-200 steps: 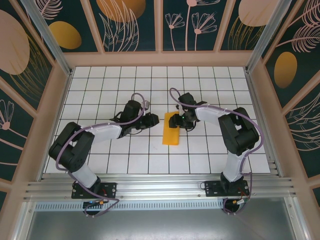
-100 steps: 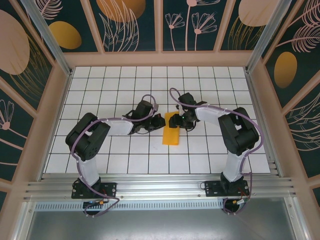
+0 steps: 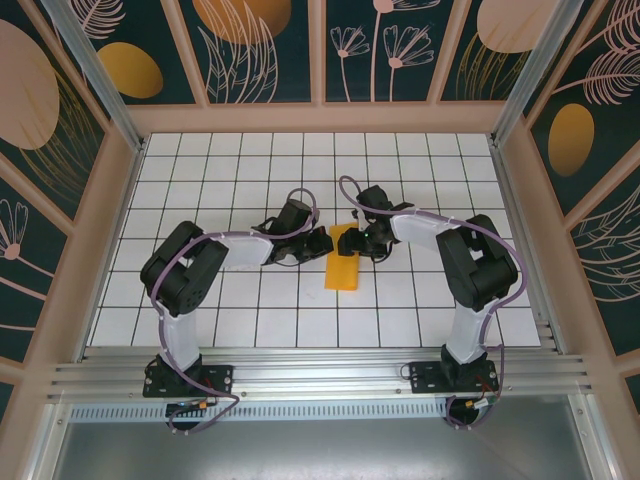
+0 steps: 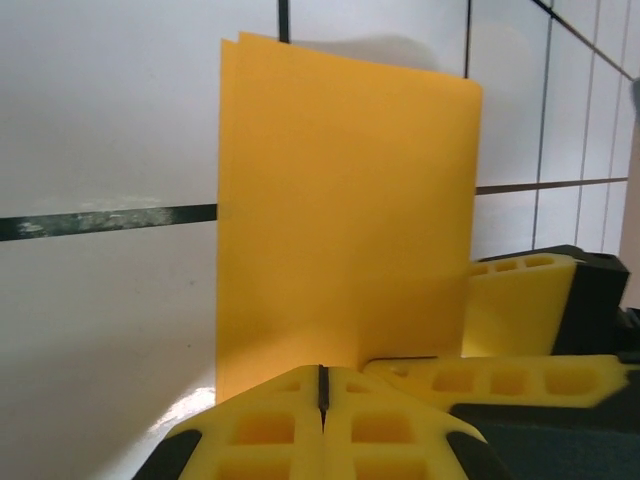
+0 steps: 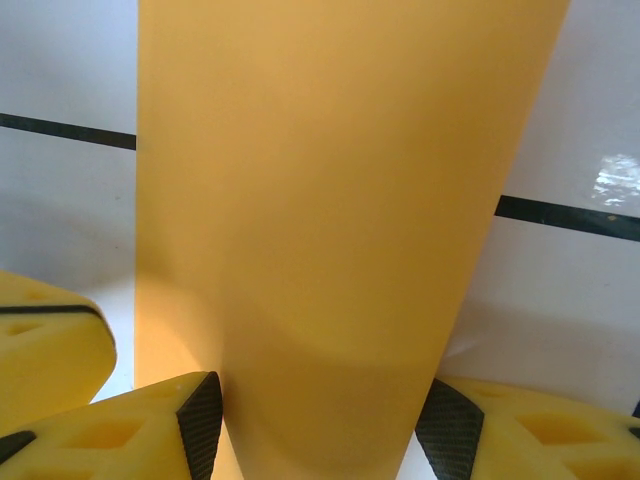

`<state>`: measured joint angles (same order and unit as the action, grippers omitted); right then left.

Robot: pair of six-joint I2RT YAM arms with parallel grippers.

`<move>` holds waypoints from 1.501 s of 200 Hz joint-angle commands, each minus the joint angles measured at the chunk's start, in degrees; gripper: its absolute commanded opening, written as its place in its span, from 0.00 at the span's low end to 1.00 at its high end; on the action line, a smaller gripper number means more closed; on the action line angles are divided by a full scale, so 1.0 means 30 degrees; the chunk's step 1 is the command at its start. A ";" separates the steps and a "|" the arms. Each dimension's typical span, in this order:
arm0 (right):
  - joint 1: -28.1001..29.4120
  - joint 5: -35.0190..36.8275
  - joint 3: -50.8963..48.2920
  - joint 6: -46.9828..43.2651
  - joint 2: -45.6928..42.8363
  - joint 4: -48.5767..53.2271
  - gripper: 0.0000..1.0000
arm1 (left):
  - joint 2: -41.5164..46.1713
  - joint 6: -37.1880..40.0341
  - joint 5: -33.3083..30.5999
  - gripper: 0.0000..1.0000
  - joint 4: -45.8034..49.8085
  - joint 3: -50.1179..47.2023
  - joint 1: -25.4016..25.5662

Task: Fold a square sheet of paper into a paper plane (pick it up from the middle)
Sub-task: Hold the square sheet of paper at the center of the table.

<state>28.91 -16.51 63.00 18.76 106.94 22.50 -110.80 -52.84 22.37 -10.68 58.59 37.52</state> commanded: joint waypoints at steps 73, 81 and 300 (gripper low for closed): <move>-0.0106 0.1842 -0.1175 -0.0161 0.2622 -0.0206 0.61 | -0.1246 0.0293 -0.0677 0.00 0.2079 0.1184 0.0565; -0.0095 0.1828 -0.1171 -0.0161 0.2630 -0.0176 0.61 | -0.1289 0.0298 -0.0854 0.00 0.2221 0.1159 0.0584; -0.1871 -0.6208 -0.4874 0.5172 -0.4545 -0.6974 0.12 | -0.1788 0.0619 -0.1275 0.00 0.2461 0.0686 0.0605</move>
<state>23.00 -30.26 50.22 32.58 91.96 5.37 -113.73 -52.40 20.58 -6.42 61.21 39.03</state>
